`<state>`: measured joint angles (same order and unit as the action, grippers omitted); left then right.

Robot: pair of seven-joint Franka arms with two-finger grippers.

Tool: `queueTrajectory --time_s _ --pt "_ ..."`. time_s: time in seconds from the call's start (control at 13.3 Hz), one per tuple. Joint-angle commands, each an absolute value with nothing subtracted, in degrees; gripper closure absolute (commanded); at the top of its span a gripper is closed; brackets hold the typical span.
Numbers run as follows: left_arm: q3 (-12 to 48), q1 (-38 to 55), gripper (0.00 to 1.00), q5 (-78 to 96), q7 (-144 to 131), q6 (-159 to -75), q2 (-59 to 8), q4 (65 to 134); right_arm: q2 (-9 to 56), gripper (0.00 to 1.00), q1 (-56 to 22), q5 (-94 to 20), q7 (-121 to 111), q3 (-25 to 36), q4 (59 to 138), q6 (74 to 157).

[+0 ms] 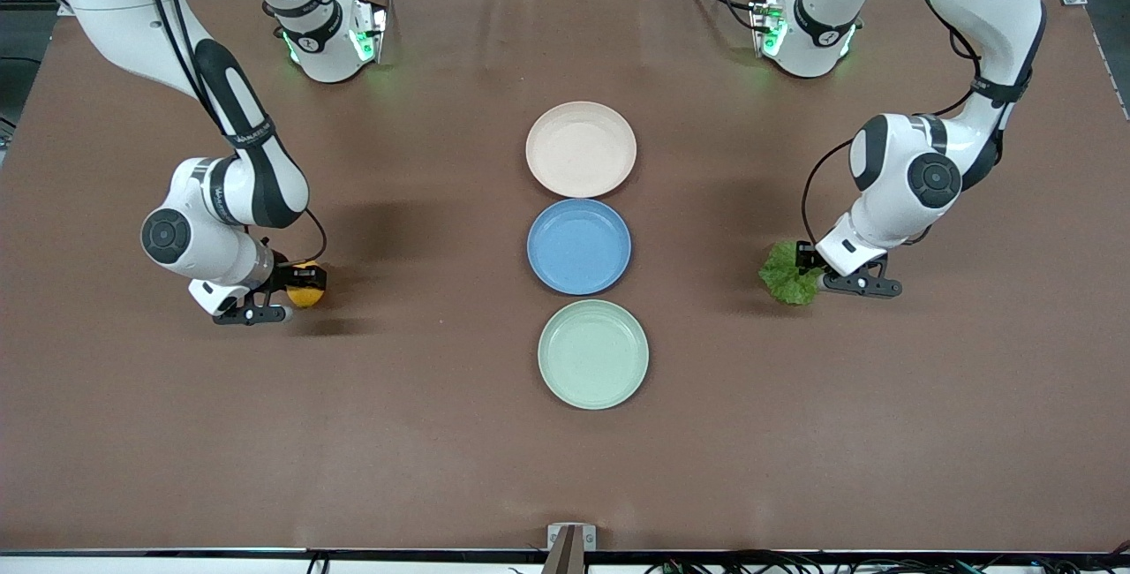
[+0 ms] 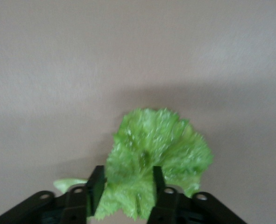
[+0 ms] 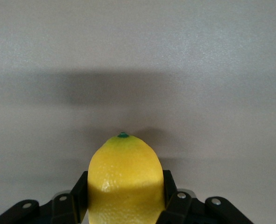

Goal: Pick lemon and lettuce from plates
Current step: 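Lower and release the lettuce with the left gripper while the right gripper releases the lemon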

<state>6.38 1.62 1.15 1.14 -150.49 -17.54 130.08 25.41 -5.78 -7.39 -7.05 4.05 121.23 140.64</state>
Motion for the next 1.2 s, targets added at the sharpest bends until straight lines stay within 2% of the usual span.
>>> queueTrajectory --time_s 0.0,0.08,0.15,0.23,0.38,0.68,0.9,1.13 --pt "6.8 1.1 0.00 0.2 1.4 -146.5 -14.7 126.4 25.2 0.92 -4.2 -7.6 -9.1 3.0 122.1 141.5" --pt "6.7 1.1 0.00 0.2 1.4 -144.2 -13.0 124.9 25.2 0.76 -4.2 -7.6 -9.1 3.0 122.0 141.3" --pt "6.7 1.1 0.00 0.3 1.4 -140.7 -11.4 123.4 25.2 0.30 -4.2 -7.5 -9.1 3.0 121.8 141.1" --pt "6.7 1.0 0.00 0.3 1.5 -136.5 -9.2 122.2 25.1 0.00 -4.1 -7.6 -9.1 3.1 121.5 140.7" --pt "6.5 0.4 0.00 0.4 1.5 -129.8 -4.9 120.4 24.4 0.00 -4.0 -7.5 -8.9 3.1 119.1 138.5" --pt "6.4 -1.0 0.00 0.4 0.9 -116.9 -1.1 111.7 23.4 0.00 -2.6 -6.7 -8.1 3.4 100.9 114.3" --pt "6.2 -1.0 0.00 0.7 -0.7 -107.7 -1.3 103.0 23.3 0.00 -1.8 -2.2 -8.3 4.2 89.9 102.4" --pt "6.1 -1.1 0.00 1.0 -1.3 -103.6 -0.7 98.9 23.6 0.00 -2.8 2.7 -8.2 4.1 81.3 93.4"
